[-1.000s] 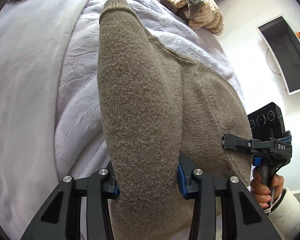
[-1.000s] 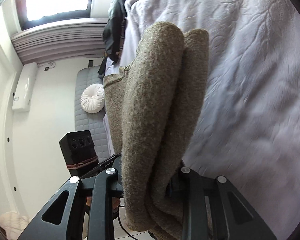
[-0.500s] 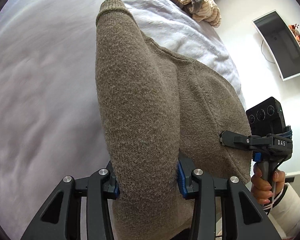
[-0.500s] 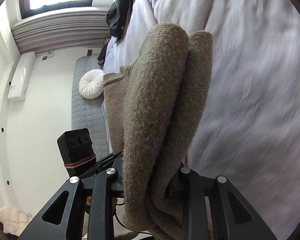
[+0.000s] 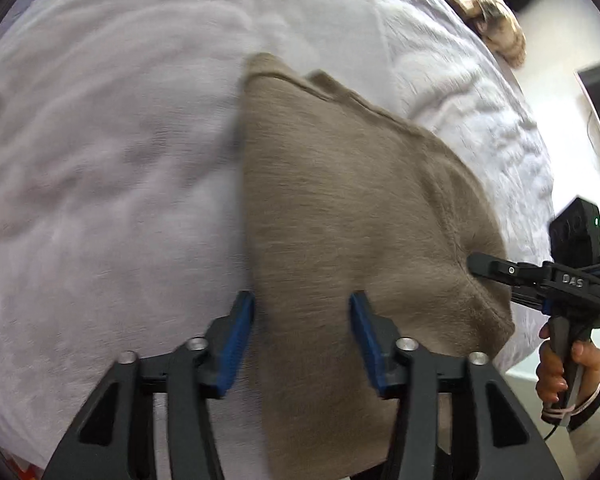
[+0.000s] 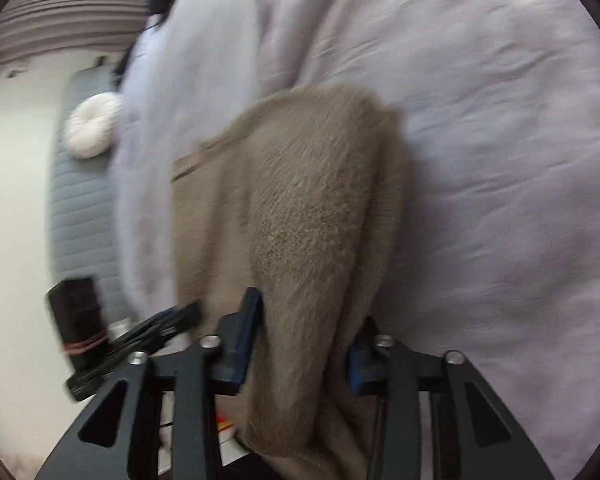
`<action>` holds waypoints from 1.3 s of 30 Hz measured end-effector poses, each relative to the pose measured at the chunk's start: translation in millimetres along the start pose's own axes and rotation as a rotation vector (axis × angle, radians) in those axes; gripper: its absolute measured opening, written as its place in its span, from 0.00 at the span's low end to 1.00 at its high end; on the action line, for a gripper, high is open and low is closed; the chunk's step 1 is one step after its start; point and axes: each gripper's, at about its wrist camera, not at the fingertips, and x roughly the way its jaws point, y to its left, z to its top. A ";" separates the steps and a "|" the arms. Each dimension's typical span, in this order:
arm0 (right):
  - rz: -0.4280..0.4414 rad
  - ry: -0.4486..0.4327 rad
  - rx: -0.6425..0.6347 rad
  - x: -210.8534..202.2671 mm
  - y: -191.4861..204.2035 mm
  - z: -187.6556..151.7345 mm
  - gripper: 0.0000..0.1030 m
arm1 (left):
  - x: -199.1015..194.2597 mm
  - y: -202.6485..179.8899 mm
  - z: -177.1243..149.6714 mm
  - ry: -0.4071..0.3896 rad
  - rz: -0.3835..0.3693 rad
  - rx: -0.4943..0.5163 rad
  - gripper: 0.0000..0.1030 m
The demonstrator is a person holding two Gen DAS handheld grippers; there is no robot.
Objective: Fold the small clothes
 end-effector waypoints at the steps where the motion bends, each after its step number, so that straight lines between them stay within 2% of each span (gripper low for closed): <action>1: -0.058 -0.019 -0.009 -1.8 0.8 1.4 0.43 | -6.5 6.7 -2.4 -0.021 0.011 -0.007 0.58; 2: -0.135 -0.045 -0.028 -9.4 0.8 2.2 0.43 | -11.2 9.3 -2.1 -0.038 0.023 -0.008 0.58; 3: -0.173 -0.062 -0.035 -17.2 -0.2 4.5 0.43 | -15.5 12.6 -0.9 -0.053 0.043 -0.007 0.58; 6: -0.194 -0.099 -0.026 -37.8 3.8 -4.2 0.42 | -24.2 15.8 2.5 -0.094 0.123 0.008 0.58; 7: -0.197 -0.111 -0.037 -42.0 5.6 -5.0 0.34 | -27.1 16.9 2.9 -0.099 0.126 0.015 0.58; 9: -0.173 -0.126 -0.060 -51.2 7.8 -17.9 0.25 | -33.0 13.9 4.2 -0.113 0.101 0.032 0.47; 10: -0.150 -0.131 -0.073 -53.5 11.3 -33.8 0.25 | -35.3 10.7 3.0 -0.109 0.087 0.053 0.41; 14: -0.115 -0.106 -0.143 -55.8 27.0 -60.7 0.25 | -36.3 -14.6 -6.3 -0.092 0.058 0.147 0.41; 18: -0.093 -0.046 -0.225 -40.2 50.7 -81.1 0.25 | -21.7 -38.3 -18.5 -0.049 0.035 0.190 0.41; 21: -0.193 -0.001 -0.309 -17.9 57.1 -90.0 0.24 | -5.9 -42.8 -28.5 -0.020 0.075 0.194 0.41; 23: -0.316 0.003 -0.355 -5.4 48.2 -92.2 0.12 | 1.1 -41.2 -33.6 -0.012 0.101 0.202 0.41; 24: -0.367 0.016 -0.355 2.5 36.7 -91.6 0.02 | 3.5 -39.6 -35.7 -0.007 0.106 0.199 0.42; 28: -0.295 0.027 -0.236 2.5 6.3 -92.5 0.00 | 4.1 -31.4 -41.8 0.014 0.086 0.174 0.42; 35: -0.324 0.063 -0.255 -9.8 10.6 -111.8 0.00 | 7.8 -27.2 -57.1 0.040 0.084 0.151 0.42; 39: -0.329 0.041 -0.241 -25.1 8.6 -125.1 0.01 | 7.0 -27.9 -61.7 0.036 0.080 0.153 0.42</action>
